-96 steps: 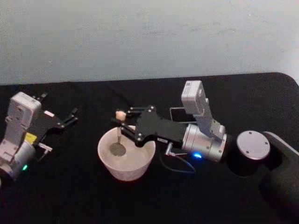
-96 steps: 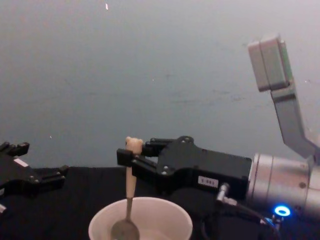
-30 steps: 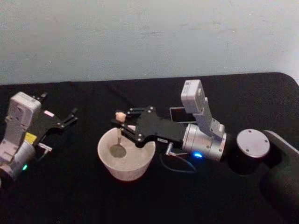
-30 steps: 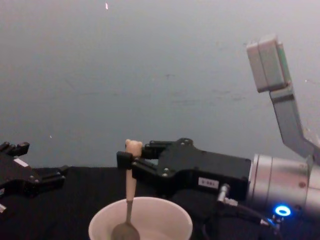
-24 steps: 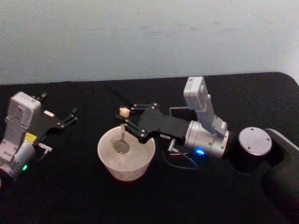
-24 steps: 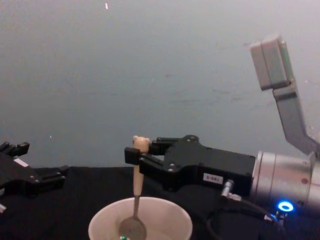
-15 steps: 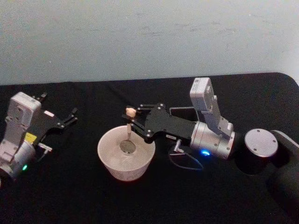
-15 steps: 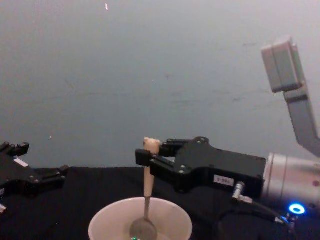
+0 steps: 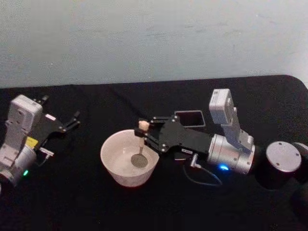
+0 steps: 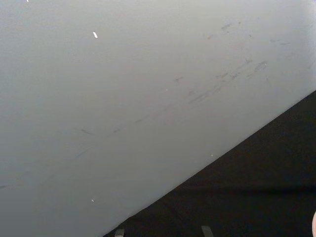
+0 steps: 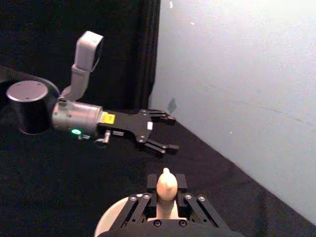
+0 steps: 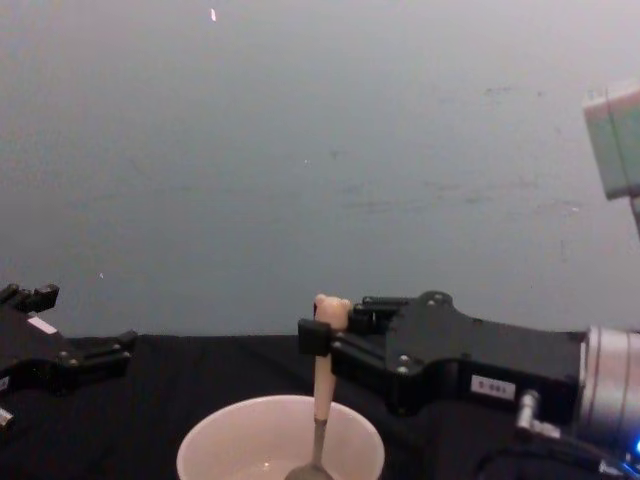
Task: Pick up the stirring spoon with one hand, stir inside the cup, then place it back in its original position.
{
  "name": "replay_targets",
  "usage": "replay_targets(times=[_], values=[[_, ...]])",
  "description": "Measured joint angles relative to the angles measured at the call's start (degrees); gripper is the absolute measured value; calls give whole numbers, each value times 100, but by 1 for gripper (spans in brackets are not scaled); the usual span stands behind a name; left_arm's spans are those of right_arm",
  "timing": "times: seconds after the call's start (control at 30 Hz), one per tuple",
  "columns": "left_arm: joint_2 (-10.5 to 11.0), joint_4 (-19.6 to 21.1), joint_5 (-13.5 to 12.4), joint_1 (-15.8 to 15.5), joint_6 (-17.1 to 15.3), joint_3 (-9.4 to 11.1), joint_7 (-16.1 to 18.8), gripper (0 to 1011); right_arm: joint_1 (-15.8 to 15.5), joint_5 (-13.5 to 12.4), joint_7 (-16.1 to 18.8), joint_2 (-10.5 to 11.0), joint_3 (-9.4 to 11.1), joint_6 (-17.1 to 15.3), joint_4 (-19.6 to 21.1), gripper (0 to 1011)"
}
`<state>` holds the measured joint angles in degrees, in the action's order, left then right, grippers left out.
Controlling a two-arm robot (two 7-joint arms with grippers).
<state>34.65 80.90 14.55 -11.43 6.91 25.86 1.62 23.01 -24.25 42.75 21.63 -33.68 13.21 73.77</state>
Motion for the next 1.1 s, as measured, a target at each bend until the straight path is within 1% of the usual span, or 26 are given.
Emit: replay_targets(times=[0.2, 0.47, 0.63, 0.67, 0.77, 0.93, 1.1], values=[[0, 0, 0, 0, 0, 0, 0, 1001, -91, -46, 78, 51, -69, -52, 150, 213], [0, 0, 0, 0, 0, 0, 0, 1001, -45, -68, 140, -44, -191, -67, 138, 213], [0, 0, 0, 0, 0, 0, 0, 1001, 94, -28, 139, -190, -278, -55, -32, 214], [0, 0, 0, 0, 0, 0, 0, 1001, 94, -28, 139, -190, -278, -55, -32, 214], [0, 0, 0, 0, 0, 0, 0, 1001, 206, 5, 100, -310, -299, -27, -198, 214], [0, 0, 0, 0, 0, 0, 0, 1001, 341, 35, 34, -436, -289, 18, -406, 214], [0, 0, 0, 0, 0, 0, 0, 1001, 432, 54, -35, -495, -220, 55, -566, 213]])
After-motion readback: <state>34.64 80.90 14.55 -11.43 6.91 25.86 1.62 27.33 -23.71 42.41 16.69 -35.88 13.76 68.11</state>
